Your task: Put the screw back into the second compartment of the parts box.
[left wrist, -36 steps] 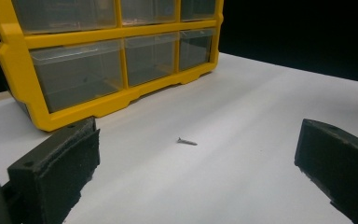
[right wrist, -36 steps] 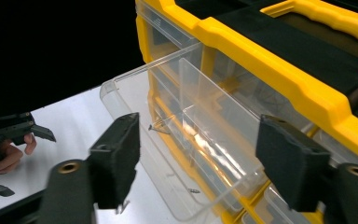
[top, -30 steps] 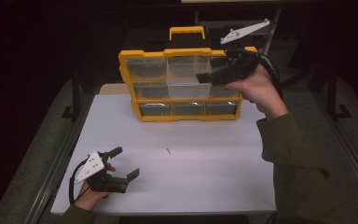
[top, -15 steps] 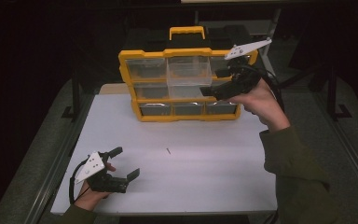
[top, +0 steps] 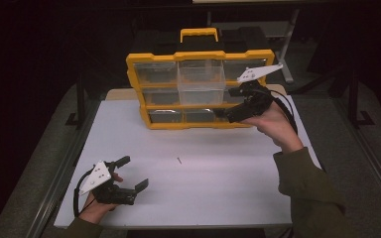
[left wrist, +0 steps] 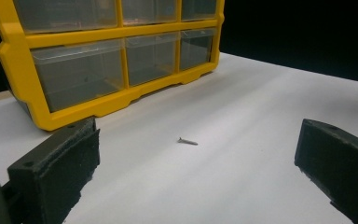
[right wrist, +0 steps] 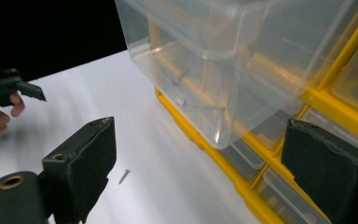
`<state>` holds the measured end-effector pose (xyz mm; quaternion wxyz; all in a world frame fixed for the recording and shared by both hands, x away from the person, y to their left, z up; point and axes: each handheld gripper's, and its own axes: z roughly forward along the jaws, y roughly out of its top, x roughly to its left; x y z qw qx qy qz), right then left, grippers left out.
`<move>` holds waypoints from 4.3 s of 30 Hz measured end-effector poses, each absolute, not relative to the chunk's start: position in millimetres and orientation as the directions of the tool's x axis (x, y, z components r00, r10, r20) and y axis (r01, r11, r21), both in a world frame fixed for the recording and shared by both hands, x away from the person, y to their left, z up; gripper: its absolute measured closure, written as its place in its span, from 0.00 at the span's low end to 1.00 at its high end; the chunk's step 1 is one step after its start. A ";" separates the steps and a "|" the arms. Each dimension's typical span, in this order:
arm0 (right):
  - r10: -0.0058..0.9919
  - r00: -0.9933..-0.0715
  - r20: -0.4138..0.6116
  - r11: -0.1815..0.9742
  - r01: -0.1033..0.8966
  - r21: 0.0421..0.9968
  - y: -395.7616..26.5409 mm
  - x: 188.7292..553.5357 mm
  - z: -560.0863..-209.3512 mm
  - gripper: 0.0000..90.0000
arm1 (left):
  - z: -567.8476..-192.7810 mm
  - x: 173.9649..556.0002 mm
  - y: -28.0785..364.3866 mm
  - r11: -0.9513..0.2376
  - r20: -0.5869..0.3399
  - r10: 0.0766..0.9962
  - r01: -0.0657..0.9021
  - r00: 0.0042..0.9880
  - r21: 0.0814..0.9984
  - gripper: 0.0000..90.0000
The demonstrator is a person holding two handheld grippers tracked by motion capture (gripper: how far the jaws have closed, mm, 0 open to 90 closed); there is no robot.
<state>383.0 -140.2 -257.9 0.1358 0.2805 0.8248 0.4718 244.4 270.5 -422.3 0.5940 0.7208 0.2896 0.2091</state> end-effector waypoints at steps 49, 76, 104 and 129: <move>0.595 -0.793 0.133 0.411 0.442 0.797 -99.3 374.0 -401.9 0.09 | -424.2 245.5 272.1 -0.119 -0.052 0.662 0.174 0.748 0.978 0.00; 0.488 -0.862 0.140 0.513 0.413 0.752 -37.4 375.8 -426.1 0.40 | -423.4 244.4 272.3 -0.116 -0.055 0.664 0.175 0.746 0.978 0.00; 0.440 -0.891 0.116 0.611 0.392 0.688 -10.3 382.6 -444.3 0.84 | -423.4 244.3 272.6 -0.121 -0.052 0.663 0.175 0.747 0.977 0.00; 0.467 -0.878 0.106 0.611 0.407 0.679 -10.3 382.7 -447.7 0.97 | -423.1 244.0 273.0 -0.122 -0.049 0.663 0.173 0.747 0.977 0.00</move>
